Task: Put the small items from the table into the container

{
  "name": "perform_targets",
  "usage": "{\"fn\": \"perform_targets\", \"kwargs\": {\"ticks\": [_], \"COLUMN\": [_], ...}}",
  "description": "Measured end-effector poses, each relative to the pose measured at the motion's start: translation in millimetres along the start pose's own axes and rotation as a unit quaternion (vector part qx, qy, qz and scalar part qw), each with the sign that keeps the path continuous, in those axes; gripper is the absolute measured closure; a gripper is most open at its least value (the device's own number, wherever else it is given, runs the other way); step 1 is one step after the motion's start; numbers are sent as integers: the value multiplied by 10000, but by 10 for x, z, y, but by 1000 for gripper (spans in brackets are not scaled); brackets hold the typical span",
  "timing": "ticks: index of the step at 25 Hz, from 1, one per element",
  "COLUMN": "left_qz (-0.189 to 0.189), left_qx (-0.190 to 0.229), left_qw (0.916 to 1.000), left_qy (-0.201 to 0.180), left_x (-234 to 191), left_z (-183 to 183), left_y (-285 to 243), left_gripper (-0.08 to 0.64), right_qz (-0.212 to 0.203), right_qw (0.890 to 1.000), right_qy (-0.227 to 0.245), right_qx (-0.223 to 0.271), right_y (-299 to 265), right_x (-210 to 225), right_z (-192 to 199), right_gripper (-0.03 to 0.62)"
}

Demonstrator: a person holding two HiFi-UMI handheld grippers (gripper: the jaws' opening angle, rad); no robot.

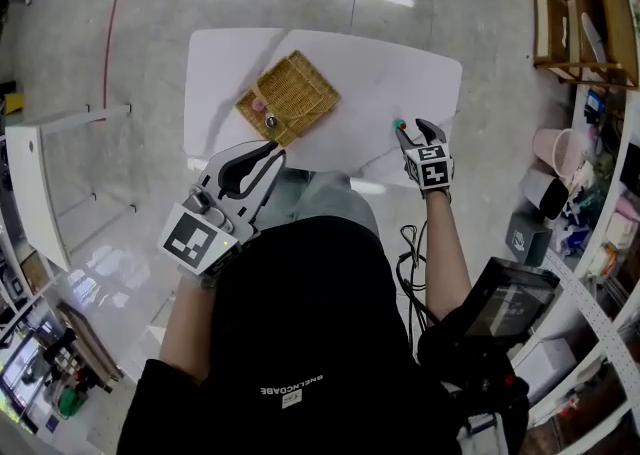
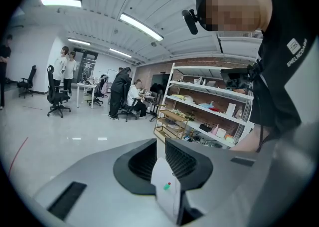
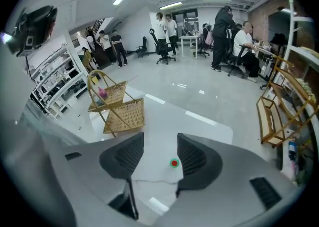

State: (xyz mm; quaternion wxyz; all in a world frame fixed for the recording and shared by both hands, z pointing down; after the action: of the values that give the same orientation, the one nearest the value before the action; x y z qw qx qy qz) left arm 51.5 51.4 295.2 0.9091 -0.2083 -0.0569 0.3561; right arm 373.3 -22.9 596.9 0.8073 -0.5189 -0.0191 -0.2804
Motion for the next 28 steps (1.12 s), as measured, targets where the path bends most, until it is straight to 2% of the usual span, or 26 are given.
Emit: {"fn": "perform_targets", "kwargs": {"ticks": [10,14,21,28], "left_qz": [-218,-378,-282,-383], "left_qx": [-255,-196,-436,-390], "left_qw": [9983,9973,9959,9951], "left_qy": [481,599,743,824], "left_x": [-62,-131,-120,-224], "left_z": [282,365,466,646], "left_y": [-227,-304,-417,-592], "left_gripper": [522,511,500,500], "right_qz": [255,347,362,533], "right_qw": [9946,9917,9865,9828], "right_qy": [-113,-221,-162,-40], "right_qx": [-995,-1220,-1588,-1766], "right_y": [-745,-959,-1245,-1517], "right_x": [333,449,544,623], "right_z": [402,488,638,764], "right_gripper": [377,377,377,379]}}
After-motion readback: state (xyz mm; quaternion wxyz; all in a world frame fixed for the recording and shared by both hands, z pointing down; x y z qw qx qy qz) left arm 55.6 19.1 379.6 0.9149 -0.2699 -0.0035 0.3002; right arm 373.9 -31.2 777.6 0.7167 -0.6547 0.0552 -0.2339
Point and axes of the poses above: the fingertips, and each gripper's own axes: y backward along the fingers, x to its right, z out of its underside, the point moved 9 cm from there along y, backward along the fingers, and after that the axes turned 15 degrees about -y, right-handed, at the moved point
